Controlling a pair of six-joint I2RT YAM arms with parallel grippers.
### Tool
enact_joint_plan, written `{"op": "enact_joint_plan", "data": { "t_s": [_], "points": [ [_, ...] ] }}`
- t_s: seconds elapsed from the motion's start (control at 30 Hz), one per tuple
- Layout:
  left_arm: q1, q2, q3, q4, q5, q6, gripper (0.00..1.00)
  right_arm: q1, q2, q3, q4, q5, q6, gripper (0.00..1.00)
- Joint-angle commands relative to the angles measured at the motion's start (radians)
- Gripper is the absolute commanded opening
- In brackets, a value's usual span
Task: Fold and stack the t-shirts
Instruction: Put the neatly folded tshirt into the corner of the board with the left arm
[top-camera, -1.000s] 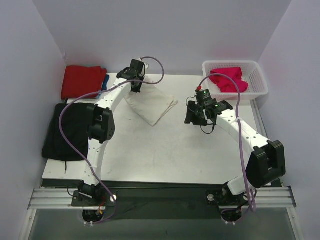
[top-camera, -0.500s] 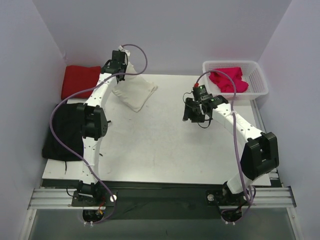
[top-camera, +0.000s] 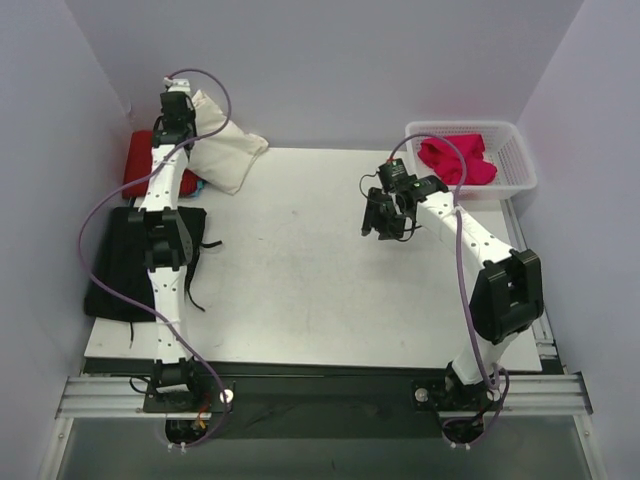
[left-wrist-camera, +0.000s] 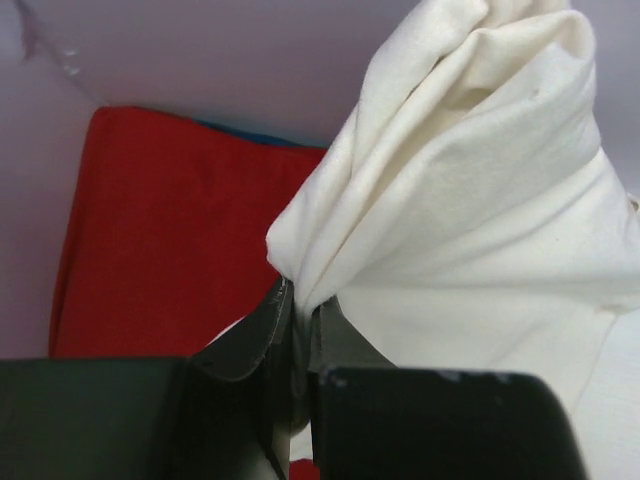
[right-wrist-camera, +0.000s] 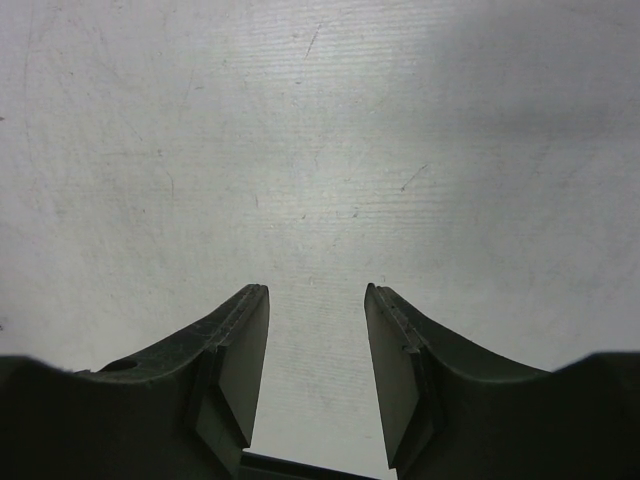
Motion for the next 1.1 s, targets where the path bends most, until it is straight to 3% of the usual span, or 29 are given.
{"op": "enact_joint_plan", "data": {
  "t_s": [0.0, 0.37, 0.73, 0.77, 0.87, 0.9, 1.07],
  "points": [
    [0.084, 0.008, 0.073, 0.095, 0.036, -0.091, 0.0, 0.023, 0.032, 0.048, -0.064, -0.001, 0.043, 0.44],
    [0.3, -0.025, 0.024, 0.116, 0.145, -0.174, 0.0, 0.073, 0.166, 0.171, -0.086, -0.024, 0.072, 0.42],
    [0.415, -0.045, -0.105, 0.178, 0.241, -0.251, 0.0, 0.095, 0.212, 0.209, -0.089, -0.039, 0.082, 0.42],
    [0.423, -0.042, -0.116, 0.185, 0.251, -0.26, 0.21, 0.095, 0.21, 0.208, -0.09, -0.041, 0.081, 0.42],
    [0.437, -0.039, -0.126, 0.205, 0.306, -0.275, 0.43, 0.101, 0.203, 0.197, -0.093, -0.038, 0.079, 0.42],
    [0.437, -0.042, -0.128, 0.208, 0.317, -0.281, 0.64, 0.102, 0.195, 0.194, -0.093, -0.035, 0.079, 0.42],
    [0.434, -0.084, -0.125, 0.228, 0.396, -0.318, 0.79, 0.112, 0.17, 0.177, -0.095, -0.012, 0.075, 0.42]
  ]
}}
